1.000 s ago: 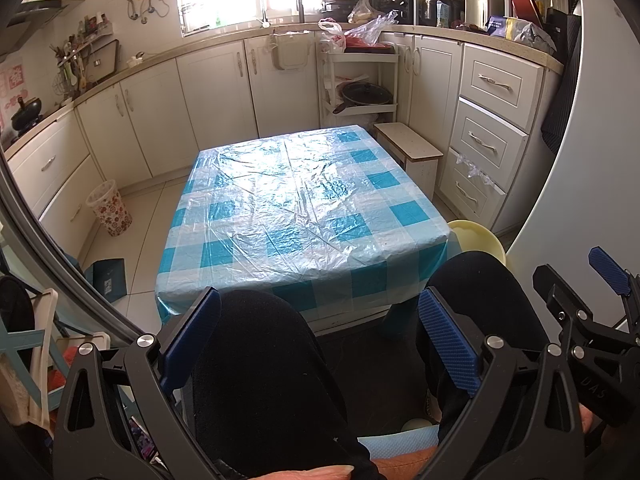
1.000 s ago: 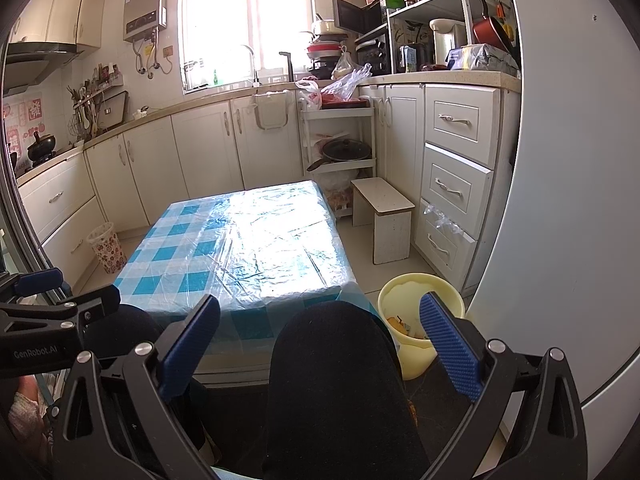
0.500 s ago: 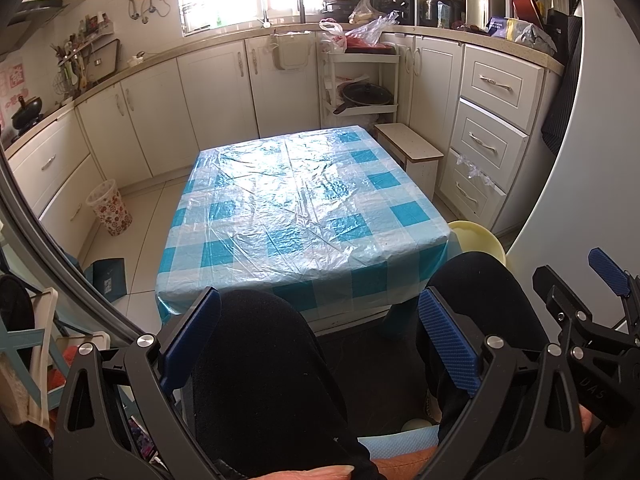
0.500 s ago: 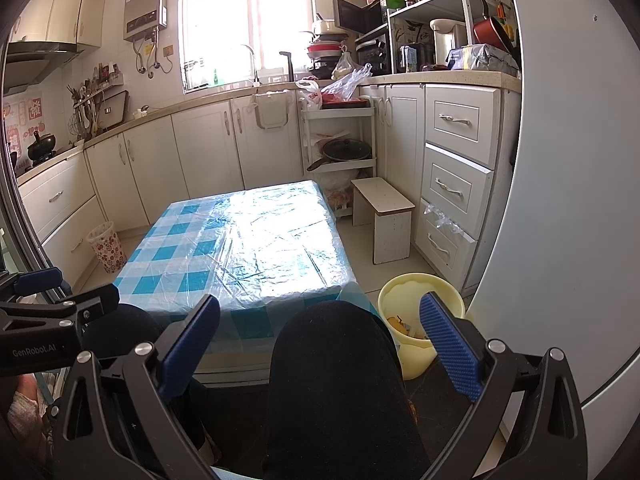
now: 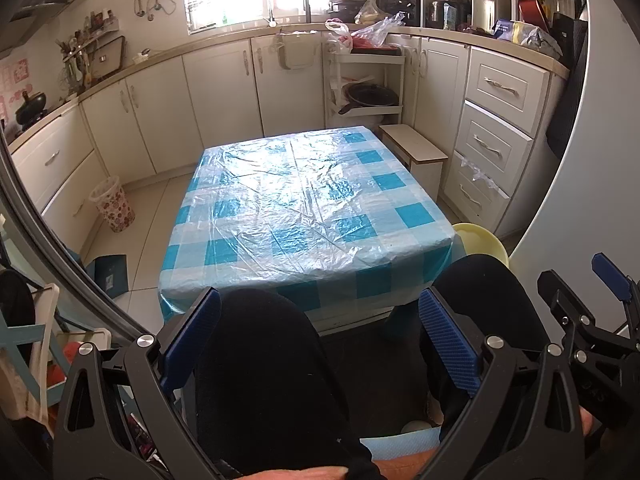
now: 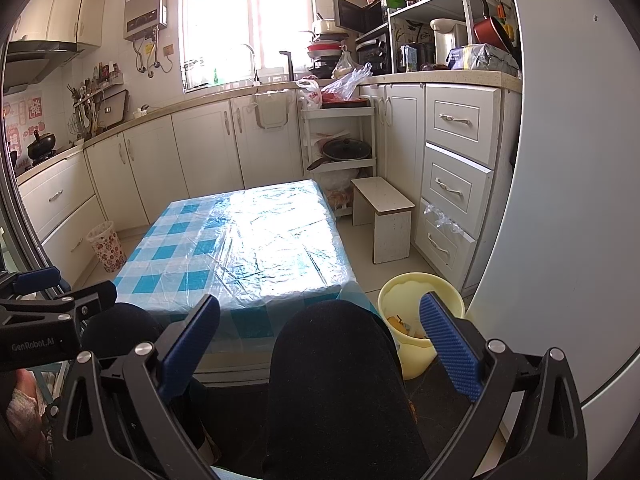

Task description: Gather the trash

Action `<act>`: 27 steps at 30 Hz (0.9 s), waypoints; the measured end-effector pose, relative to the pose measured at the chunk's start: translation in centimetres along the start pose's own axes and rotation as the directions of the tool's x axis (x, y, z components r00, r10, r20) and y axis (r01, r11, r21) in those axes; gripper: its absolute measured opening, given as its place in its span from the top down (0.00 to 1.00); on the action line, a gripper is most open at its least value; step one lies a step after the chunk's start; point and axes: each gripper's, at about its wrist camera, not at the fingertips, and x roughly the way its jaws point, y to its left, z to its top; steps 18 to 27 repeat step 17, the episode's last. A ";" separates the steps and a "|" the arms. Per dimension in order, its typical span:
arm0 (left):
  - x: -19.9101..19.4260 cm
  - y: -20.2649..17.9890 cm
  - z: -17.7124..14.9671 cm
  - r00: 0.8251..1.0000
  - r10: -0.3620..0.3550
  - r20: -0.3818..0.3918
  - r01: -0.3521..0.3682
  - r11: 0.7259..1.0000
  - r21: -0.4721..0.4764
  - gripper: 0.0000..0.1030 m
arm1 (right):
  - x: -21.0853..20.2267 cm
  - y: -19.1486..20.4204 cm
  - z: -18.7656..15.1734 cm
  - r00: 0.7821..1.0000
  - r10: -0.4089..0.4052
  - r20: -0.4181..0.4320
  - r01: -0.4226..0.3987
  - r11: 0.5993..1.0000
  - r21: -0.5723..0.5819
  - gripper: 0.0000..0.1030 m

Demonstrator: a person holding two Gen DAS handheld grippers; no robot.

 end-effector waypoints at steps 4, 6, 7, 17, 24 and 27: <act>-1.1 0.0 -0.2 0.996 0.043 0.080 -0.043 0.999 0.001 0.08 | -0.1 0.0 -0.2 1.000 -0.002 0.004 0.002 1.000 0.001 0.07; -1.1 0.0 -0.1 0.996 0.045 0.082 -0.046 0.999 0.005 0.07 | -0.1 -0.2 -0.6 1.000 -0.005 0.008 0.005 1.000 0.003 0.07; -0.9 -0.1 -0.1 0.996 0.040 0.075 -0.040 0.999 0.006 0.07 | 0.0 -0.3 -0.6 1.000 -0.006 0.009 0.006 1.000 0.004 0.07; 1.4 0.6 0.2 1.000 0.009 0.001 -0.009 1.000 -0.028 0.08 | 0.6 -1.4 -0.3 1.000 -0.017 -0.005 0.017 1.000 0.013 0.07; 1.4 0.6 0.2 1.000 0.009 0.001 -0.009 1.000 -0.028 0.08 | 0.6 -1.4 -0.3 1.000 -0.017 -0.005 0.017 1.000 0.013 0.07; 1.4 0.6 0.2 1.000 0.009 0.001 -0.009 1.000 -0.028 0.08 | 0.6 -1.4 -0.3 1.000 -0.017 -0.005 0.017 1.000 0.013 0.07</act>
